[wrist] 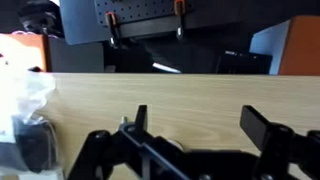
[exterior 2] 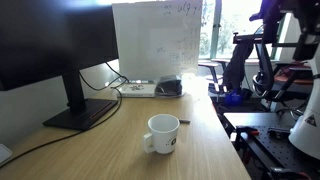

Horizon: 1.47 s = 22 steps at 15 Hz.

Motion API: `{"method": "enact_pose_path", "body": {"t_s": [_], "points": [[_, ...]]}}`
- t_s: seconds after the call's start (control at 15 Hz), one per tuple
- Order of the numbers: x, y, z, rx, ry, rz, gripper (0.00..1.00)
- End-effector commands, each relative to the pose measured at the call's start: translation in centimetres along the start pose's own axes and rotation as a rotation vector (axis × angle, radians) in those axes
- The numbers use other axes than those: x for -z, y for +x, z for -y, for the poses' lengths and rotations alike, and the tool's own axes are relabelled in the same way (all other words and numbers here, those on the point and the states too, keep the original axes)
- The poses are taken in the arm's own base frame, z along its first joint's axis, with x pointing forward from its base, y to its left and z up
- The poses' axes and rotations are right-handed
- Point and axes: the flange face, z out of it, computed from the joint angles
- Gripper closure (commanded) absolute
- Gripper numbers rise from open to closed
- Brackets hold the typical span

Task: Pick up the pen and put it in the cup

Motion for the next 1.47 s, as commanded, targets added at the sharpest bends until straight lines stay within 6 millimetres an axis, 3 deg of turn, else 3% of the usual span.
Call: {"method": "enact_pose_path", "body": {"t_s": [0.0,0.4,0.73,0.93,1.07,1.4], "points": [[0.0,0.0,0.0,0.000,-0.001,0.001,0.00],[-0.2,0.5,-0.6,-0.020,0.001,-0.003,0.00],[-3.0,4.1,-6.3,-0.107,0.063,-0.001,0.00],[-7.7,7.2,-11.4,-0.219,0.095,0.031,0.00],[-11.4,9.1,-13.9,-0.162,0.124,0.028,0.00],[-19.4,13.9,-16.8,-0.010,0.099,-0.055,0.00]]}}
